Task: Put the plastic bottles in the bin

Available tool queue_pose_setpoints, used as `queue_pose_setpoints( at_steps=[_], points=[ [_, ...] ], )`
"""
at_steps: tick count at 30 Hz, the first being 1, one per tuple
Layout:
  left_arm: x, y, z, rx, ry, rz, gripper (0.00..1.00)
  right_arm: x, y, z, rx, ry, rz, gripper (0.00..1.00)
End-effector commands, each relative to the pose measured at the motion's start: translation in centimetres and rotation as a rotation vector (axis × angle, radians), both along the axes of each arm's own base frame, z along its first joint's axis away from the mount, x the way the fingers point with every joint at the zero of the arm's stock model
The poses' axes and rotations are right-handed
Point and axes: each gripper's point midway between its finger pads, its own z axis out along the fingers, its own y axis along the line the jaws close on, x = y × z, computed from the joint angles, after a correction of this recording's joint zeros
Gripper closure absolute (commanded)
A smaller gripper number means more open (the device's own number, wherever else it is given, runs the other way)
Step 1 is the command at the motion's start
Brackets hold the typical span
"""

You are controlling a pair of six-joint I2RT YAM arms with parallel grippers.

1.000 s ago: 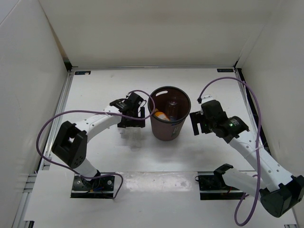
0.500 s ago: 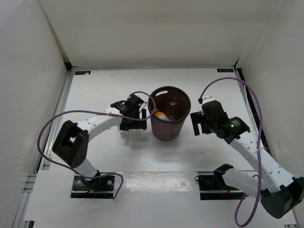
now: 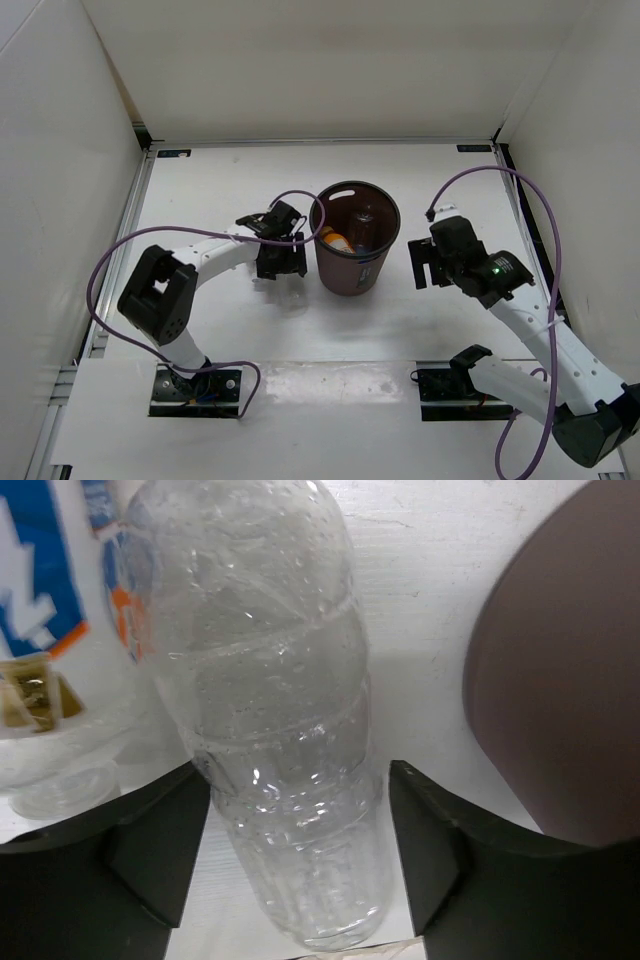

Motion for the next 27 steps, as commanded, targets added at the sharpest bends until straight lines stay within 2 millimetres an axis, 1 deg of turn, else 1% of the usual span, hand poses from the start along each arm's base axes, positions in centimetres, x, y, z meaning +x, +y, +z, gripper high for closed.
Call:
queue_pose_setpoints(
  at_steps=[1, 2, 4, 5, 7, 8, 9, 12, 13, 14, 15, 16, 17, 19, 20, 21, 23, 24, 26, 27],
  points=[
    [0.1, -0.1, 0.0, -0.033, 0.010, 0.010, 0.20, 0.2, -0.6, 0.7, -0.005, -0.022, -0.039, 0.10],
    [0.3, 0.0, 0.2, -0.035, 0.002, 0.009, 0.26, 0.3, -0.6, 0.8, -0.007, -0.028, -0.042, 0.10],
    [0.7, -0.2, 0.8, -0.043, -0.015, 0.003, 0.33, 0.4, -0.6, 0.7, -0.009, -0.024, -0.042, 0.10],
    [0.8, -0.1, 0.9, -0.044, -0.017, 0.003, 0.38, 0.5, -0.6, 0.6, -0.014, -0.022, -0.042, 0.10],
    [1.2, -0.3, 1.9, -0.056, -0.040, -0.004, 0.44, 0.7, -0.4, 0.6, -0.016, -0.024, -0.036, 0.10],
    [1.2, -0.3, 2.0, -0.055, -0.045, -0.005, 0.45, 0.6, -0.3, 0.5, -0.020, -0.022, -0.028, 0.10],
    [1.4, -0.4, 2.5, -0.061, -0.057, -0.007, 0.47, 0.7, -0.2, 0.5, -0.023, -0.019, -0.027, 0.10],
    [1.9, -0.6, 4.0, -0.077, -0.094, -0.015, 0.48, 0.7, -0.1, 0.4, -0.027, -0.014, -0.017, 0.10],
    [2.1, -0.5, 4.7, -0.077, -0.109, -0.011, 0.48, 0.7, 0.0, 0.3, -0.029, -0.012, -0.016, 0.10],
    [2.7, -0.7, 5.9, -0.084, -0.140, -0.015, 0.49, 0.8, 0.1, 0.4, -0.028, -0.013, -0.013, 0.10],
    [2.7, -0.3, 6.5, -0.074, -0.154, -0.011, 0.49, 0.7, 0.1, 0.2, -0.029, -0.007, -0.013, 0.10],
    [3.2, -0.4, 7.5, -0.071, -0.181, -0.015, 0.51, 0.7, 0.2, 0.2, -0.033, -0.006, -0.005, 0.10],
    [3.5, -0.1, 7.9, -0.052, -0.195, -0.018, 0.51, 0.7, 0.2, 0.1, -0.035, -0.001, -0.008, 0.10],
    [4.5, -0.2, 10.0, -0.053, -0.250, -0.022, 0.52, 0.8, 0.3, 0.1, -0.036, 0.000, -0.005, 0.10],
    [4.9, 0.2, 10.5, -0.033, -0.266, -0.026, 0.52, 0.8, 0.3, 0.0, -0.041, 0.005, -0.002, 0.10],
    [5.8, -0.1, 12.3, -0.043, -0.308, -0.029, 0.52, 0.7, 0.3, -0.1, -0.041, 0.007, -0.001, 0.10],
    [6.6, 0.5, 13.1, -0.011, -0.333, -0.021, 0.52, 0.8, 0.6, 0.1, -0.040, 0.004, 0.011, 0.10],
    [7.5, 0.8, 14.7, -0.014, -0.364, -0.002, 0.52, 0.8, 0.5, 0.0, -0.042, 0.004, 0.008, 0.10],
    [8.4, 2.5, 15.7, 0.023, -0.386, 0.050, 0.50, 0.8, 0.6, 0.0, -0.044, 0.003, 0.013, 0.10],
    [9.3, 2.6, 17.3, 0.013, -0.420, 0.066, 0.50, 0.8, 0.7, 0.0, -0.040, 0.003, 0.013, 0.10]
  ],
)
